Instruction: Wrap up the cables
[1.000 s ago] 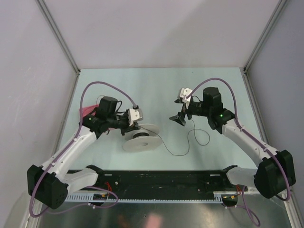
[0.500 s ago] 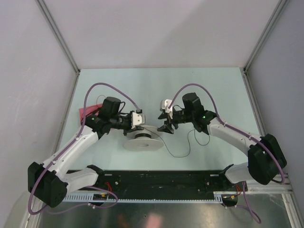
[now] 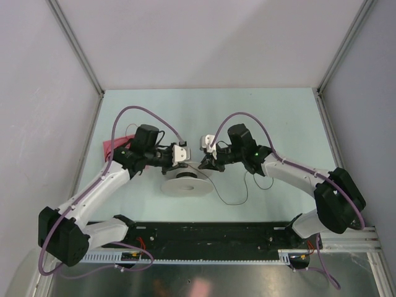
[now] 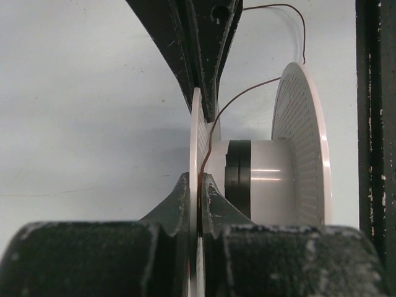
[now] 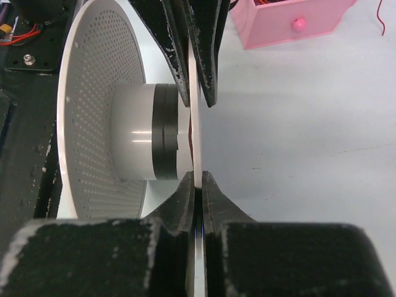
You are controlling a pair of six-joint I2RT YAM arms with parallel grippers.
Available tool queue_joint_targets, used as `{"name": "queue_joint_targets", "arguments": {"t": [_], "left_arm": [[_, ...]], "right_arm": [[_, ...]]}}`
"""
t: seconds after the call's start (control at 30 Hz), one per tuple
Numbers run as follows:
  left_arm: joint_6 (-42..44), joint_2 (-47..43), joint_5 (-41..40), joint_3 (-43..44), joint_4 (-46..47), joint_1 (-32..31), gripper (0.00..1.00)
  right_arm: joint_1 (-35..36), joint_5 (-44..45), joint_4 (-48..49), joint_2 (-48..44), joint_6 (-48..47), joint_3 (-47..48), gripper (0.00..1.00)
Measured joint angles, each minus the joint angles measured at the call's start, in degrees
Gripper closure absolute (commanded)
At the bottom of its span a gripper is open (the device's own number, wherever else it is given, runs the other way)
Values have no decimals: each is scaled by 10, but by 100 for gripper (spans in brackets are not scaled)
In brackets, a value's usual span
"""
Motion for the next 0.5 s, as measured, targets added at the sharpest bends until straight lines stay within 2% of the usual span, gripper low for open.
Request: {"name": "queue_joint_targets", "arguments": {"t": [0.5], "left_arm": [[15, 39, -9, 27, -6, -5, 85]], "right_arm": [[-6, 8, -5, 2, -8, 0, 100]]}}
